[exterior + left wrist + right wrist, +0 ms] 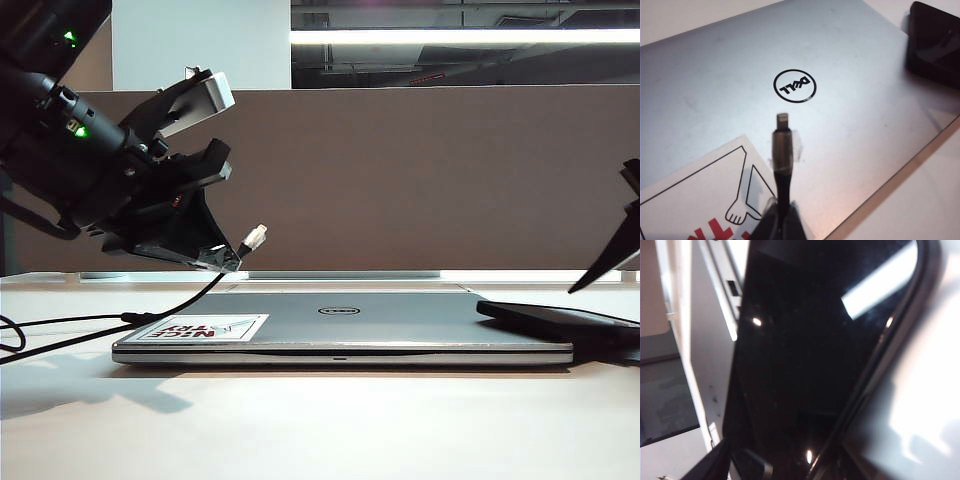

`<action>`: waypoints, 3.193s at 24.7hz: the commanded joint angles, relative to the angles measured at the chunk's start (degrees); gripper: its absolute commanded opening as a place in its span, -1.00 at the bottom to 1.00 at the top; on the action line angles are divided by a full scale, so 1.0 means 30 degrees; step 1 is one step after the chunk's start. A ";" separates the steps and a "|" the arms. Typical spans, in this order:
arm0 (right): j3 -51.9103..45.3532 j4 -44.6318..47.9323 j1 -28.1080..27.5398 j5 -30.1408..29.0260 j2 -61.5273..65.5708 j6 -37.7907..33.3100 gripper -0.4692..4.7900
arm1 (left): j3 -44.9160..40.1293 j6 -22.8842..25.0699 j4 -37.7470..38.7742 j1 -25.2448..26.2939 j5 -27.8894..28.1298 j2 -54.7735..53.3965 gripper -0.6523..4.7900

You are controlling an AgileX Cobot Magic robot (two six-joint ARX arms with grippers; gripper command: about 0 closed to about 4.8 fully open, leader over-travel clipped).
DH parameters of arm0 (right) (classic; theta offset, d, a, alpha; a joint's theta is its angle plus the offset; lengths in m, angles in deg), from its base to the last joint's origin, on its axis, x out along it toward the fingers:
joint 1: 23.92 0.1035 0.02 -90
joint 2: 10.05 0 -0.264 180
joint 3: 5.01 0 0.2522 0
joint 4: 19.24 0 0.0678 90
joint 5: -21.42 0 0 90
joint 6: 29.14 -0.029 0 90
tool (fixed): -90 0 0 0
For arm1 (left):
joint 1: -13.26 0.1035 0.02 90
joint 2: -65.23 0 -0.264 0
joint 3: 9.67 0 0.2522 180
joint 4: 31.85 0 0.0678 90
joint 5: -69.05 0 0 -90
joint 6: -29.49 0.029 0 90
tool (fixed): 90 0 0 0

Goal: Pick up the charging cable and the phone, plug the charging cable into the charging port on the phone, and finally place them back on the table.

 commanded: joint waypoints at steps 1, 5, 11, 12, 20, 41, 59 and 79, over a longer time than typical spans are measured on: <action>-0.0189 0.1260 0.0197 0.0415 0.1078 0.0007 0.20 | 0.0109 -0.0051 -0.0189 -0.0022 -0.0073 0.0036 -0.79; -0.0197 0.1953 0.0204 0.0495 0.1916 0.0022 -0.16 | 0.0109 -0.0051 -0.0189 -0.0022 -0.0073 0.0036 -0.79; -0.0197 0.2047 0.0204 0.1224 0.2178 0.0073 -0.29 | 0.0109 -0.0051 -0.0189 -0.0022 -0.0073 0.0036 -0.79; -0.0189 0.2127 0.0204 0.1260 0.2171 0.0277 -0.52 | 0.0109 -0.0051 -0.0189 -0.0022 -0.0073 0.0036 -0.79; -0.0189 0.4313 0.0204 0.0372 0.2149 0.2251 -0.84 | 0.0109 -0.0051 -0.0189 -0.0022 -0.0073 0.0036 -0.79; 0.5778 -0.8160 0.3257 0.0211 -0.1290 1.1366 -0.84 | 0.0109 -0.0051 -0.0211 -0.0022 -0.0073 0.0044 -0.79; 1.3668 -2.2535 0.3257 0.8429 -0.1282 1.5147 -0.84 | 0.0109 -0.0051 -0.0423 -0.0022 -0.0073 0.0044 -0.79; 1.3733 -2.6753 0.4779 1.0528 0.0576 1.7325 -0.84 | 0.0109 -0.0051 -0.0692 -0.0022 -0.0073 0.0044 -0.79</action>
